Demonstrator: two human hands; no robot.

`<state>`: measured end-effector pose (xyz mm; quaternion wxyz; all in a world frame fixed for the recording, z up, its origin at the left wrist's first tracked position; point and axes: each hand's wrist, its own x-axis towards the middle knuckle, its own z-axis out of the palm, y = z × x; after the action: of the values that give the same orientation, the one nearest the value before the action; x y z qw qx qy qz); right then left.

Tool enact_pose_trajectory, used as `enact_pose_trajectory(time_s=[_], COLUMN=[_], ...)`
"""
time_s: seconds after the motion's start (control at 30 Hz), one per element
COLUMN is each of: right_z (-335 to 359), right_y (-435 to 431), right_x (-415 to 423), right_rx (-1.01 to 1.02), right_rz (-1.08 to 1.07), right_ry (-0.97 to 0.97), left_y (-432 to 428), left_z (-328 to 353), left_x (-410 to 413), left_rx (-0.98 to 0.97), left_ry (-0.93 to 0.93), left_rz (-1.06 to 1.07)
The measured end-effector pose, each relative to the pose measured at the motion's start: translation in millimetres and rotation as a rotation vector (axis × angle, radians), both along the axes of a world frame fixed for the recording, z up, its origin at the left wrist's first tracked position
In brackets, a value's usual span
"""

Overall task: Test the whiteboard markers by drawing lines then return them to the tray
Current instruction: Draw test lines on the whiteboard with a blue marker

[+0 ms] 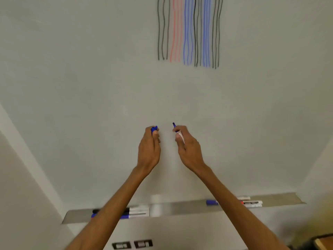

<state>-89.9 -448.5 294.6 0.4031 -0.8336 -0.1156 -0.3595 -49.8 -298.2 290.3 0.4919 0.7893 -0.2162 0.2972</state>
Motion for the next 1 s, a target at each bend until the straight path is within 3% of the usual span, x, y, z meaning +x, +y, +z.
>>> enact_pose_trajectory(time_s=[0.1,0.2,0.37,0.57,0.8,1.0], right_z=[37,71,109,122,147,149], right_y=[4,5,12,30,32,35], right_x=[12,25,48,71,96,109], right_rx=[0.074,0.197,0.095,0.143,0.446,0.363], right_rz=[0.056,0.126,0.154,0.198,0.318,0.180], right_ry=[-0.144,-0.152,-0.288,-0.462,-0.580,-0.720], left_y=[3,8,13,6,-3,-4], left_z=[43,83,140,163,156,155], left_x=[15,30,63,96,111,111], left_rx=[-0.022,0.002,0.035,0.117,0.123,0.138], left_ry=[-0.110,-0.280,-0.581,-0.657,-0.712,-0.725], left_rz=[0.084,0.170,0.289,0.333,0.486,0.505])
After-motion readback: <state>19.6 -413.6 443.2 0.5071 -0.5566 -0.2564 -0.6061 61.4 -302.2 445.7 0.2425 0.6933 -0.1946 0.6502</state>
